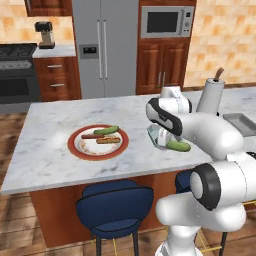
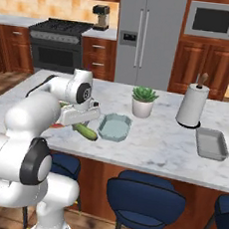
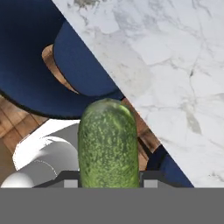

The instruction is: Place one cooked food and one vegetable from the large plate to each tupperware container.

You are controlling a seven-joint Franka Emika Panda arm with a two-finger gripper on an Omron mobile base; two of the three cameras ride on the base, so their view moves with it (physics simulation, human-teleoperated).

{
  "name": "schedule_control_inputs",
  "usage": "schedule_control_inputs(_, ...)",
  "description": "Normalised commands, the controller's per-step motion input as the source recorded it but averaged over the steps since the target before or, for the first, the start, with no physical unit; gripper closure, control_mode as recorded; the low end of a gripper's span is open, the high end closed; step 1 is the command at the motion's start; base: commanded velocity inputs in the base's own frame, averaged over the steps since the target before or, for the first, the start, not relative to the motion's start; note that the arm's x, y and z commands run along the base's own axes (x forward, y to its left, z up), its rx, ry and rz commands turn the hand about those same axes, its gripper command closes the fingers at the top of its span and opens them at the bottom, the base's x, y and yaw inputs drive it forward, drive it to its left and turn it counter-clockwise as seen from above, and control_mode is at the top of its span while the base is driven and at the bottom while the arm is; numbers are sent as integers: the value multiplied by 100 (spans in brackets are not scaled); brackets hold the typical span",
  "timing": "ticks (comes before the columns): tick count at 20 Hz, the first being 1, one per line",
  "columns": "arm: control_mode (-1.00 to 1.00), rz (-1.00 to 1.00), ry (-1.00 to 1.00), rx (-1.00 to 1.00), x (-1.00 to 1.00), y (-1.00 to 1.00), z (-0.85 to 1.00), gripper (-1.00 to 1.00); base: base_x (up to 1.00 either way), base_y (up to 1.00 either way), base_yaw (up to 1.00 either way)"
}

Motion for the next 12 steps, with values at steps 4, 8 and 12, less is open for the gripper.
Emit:
schedule_control_inputs(4,100,0,0,0,0,0,0,100,48,-5,-11)
schedule_control_inputs(8,100,0,0,0,0,0,0,100,60,0,-13)
schedule_control_inputs(12,100,0,0,0,0,0,0,100,38,0,-13)
